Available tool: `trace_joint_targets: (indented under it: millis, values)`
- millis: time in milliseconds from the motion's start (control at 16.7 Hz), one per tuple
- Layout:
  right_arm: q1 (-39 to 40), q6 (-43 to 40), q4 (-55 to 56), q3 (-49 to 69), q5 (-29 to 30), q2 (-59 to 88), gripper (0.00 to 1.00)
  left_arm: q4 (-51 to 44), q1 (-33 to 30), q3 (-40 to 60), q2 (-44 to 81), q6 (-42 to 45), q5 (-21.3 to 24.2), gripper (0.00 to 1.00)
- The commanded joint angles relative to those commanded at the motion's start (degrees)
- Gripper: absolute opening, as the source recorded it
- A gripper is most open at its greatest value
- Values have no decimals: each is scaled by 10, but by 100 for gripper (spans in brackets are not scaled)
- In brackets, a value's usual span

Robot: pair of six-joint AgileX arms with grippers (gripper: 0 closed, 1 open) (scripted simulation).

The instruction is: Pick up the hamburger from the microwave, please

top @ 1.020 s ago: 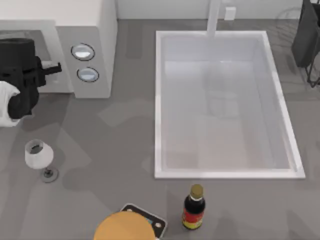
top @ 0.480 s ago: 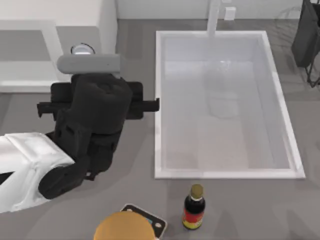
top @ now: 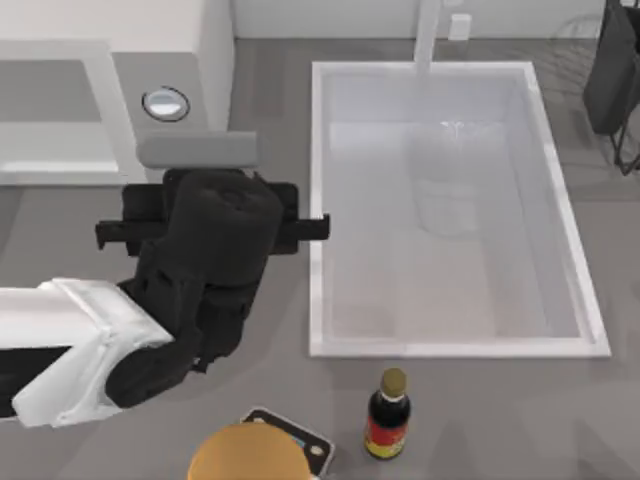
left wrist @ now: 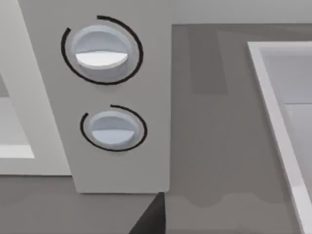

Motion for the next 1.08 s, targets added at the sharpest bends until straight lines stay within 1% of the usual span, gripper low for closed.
trace_joint_targets:
  millis: [120,360,540,720,960,1080]
  values:
    - [0,0,0,0,0,0,100,67,-4,-16,51,-1,0,0]
    - [0,0,0,0,0,0,100,241,-10,-56,161,-1,2,0]
    - [0,0,0,0,0,0,100,334,-11,-83,227,0,5,0]
    - [0,0,0,0,0,0,100,373,-10,-98,256,1,8,0]
    - [0,0,0,0,0,0,100,374,-10,-99,257,1,8,0]
    - [0,0,0,0,0,0,100,374,-10,-99,257,1,8,15]
